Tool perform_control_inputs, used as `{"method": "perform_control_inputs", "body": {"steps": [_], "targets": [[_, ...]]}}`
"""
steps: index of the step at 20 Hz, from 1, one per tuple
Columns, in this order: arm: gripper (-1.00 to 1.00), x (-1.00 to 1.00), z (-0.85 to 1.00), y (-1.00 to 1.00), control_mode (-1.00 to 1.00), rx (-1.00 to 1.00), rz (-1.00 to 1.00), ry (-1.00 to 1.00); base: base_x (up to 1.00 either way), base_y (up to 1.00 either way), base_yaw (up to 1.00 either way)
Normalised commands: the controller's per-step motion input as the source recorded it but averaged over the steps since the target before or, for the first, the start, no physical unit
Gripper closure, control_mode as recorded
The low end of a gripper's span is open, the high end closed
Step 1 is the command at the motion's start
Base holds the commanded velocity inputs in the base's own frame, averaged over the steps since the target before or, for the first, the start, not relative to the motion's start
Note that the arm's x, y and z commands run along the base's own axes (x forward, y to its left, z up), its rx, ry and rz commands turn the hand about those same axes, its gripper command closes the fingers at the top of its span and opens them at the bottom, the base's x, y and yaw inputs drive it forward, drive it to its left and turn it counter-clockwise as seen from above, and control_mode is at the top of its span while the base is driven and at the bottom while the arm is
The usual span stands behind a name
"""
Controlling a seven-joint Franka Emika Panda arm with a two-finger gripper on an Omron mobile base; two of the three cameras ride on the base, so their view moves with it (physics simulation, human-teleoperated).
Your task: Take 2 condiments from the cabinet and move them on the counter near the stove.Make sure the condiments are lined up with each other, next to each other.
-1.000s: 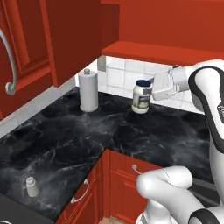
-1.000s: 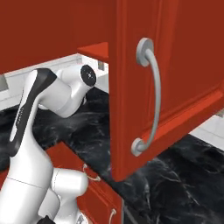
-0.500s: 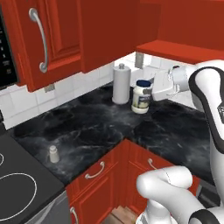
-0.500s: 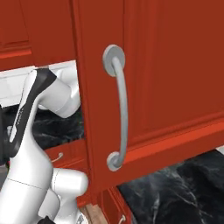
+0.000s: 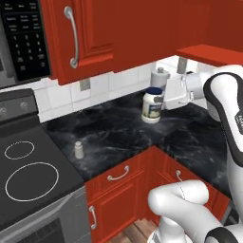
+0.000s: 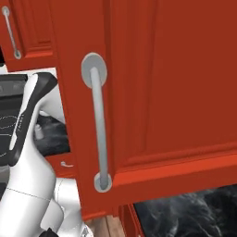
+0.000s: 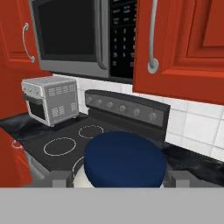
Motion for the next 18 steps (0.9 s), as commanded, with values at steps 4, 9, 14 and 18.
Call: {"method": "perform_control_inputs", "body": {"steps": [4,9,14,18], "targets": [[1.00,0.00,0.00,0.00,1.00,0.00,0.00,0.00,-0.40,0.00,0.27],[1.00,0.00,0.00,0.00,1.00,0.00,0.00,0.00,-0.07,0.18,0.10],[1.00,0.00,0.00,0.00,1.00,0.00,0.00,0.00,0.00,0.42,0.08],[1.00,0.00,0.00,0.00,1.00,0.00,0.00,0.00,-0.07,0.37,0.09]]}}
